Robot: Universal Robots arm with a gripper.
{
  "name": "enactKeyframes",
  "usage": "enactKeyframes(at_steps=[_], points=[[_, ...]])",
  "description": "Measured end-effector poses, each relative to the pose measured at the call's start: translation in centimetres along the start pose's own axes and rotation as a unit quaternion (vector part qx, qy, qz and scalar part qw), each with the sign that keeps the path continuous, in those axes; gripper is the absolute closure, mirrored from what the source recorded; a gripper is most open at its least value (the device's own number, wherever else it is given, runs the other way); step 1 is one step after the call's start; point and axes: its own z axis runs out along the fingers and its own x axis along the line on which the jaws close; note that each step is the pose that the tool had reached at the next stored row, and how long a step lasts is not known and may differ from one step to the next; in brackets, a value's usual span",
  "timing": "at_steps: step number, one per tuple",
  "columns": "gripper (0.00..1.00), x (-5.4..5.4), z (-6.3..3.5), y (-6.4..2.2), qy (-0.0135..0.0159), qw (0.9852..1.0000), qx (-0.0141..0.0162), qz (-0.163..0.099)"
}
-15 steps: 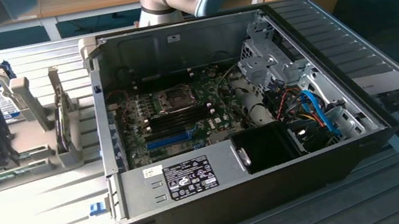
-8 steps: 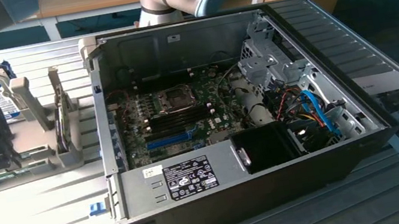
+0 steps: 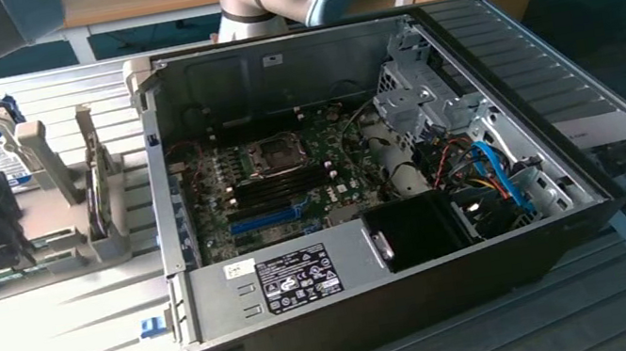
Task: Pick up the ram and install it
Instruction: 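Pick up the ram and move it above insertion slot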
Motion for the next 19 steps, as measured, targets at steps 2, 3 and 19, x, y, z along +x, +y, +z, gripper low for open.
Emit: enactKeyframes(at_steps=[2,3,19], points=[[0.76,0.01,0.16,-0.01,0.0000,1.0000,0.0000,0.000],[0.76,0.01,0.21,0.00,0.0000,1.0000,0.0000,0.000],[0.76,0.01,0.23,0.00,0.0004,0.9999,-0.0008,-0.015]])
